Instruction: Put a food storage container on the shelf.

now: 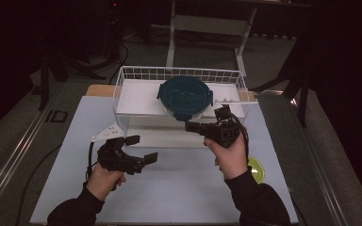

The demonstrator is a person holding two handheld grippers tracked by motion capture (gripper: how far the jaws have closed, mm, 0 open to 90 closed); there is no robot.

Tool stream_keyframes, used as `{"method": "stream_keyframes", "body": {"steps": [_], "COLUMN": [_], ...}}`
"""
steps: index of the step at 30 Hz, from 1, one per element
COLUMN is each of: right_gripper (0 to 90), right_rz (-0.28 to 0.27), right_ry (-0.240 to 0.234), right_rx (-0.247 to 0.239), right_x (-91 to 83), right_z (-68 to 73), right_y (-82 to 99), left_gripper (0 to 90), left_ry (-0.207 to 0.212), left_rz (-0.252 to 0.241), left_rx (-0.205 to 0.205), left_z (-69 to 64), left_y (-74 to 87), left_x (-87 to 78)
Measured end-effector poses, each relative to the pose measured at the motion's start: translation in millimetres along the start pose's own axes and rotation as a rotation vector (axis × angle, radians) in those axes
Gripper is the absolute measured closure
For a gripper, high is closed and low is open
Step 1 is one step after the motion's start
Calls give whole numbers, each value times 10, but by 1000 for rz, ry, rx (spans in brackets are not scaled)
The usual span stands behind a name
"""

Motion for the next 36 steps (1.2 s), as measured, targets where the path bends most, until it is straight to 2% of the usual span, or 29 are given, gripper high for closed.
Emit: {"method": "stream_keyframes", "body": {"steps": [1,6,13,16,23,31,36], "right_gripper": [897,897,897,897,897,897,896], "right_rz": [-4,-8,-22,-26,-41,-52,-61], "right_ry": [14,26,52,60,87,113,109], "right_rx": [-1,10,22,24,40,41,52], "right_x": [24,46,59,64,74,90,98], "right_z": [0,-29,-90,-112,-201,-266,-302], "right_y": [-22,-47,-109,-132,-207,-266,-286], "left_gripper": [9,9,9,9,9,9,9], "left_ry": [3,3,-17,-19,-56,-69,-62], "left_rz": [2,3,-18,-18,-51,-48,-63], "left_rx": [-1,4,41,33,83,95,91], "left_z": [4,7,-2,2,7,44,65], "left_y": [41,155,416,493,697,806,799], "left_x": [11,47,118,142,169,146,114]}}
Point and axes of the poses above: each handheld gripper's, and its own axes: x roughly forward along the jaws, y roughly out of its underside, z roughly to its left, the point moved 3 cm from there along x, roughly forward along the jaws, and after that the axes turned 3 degrees about -y, right-handed, at the moved point
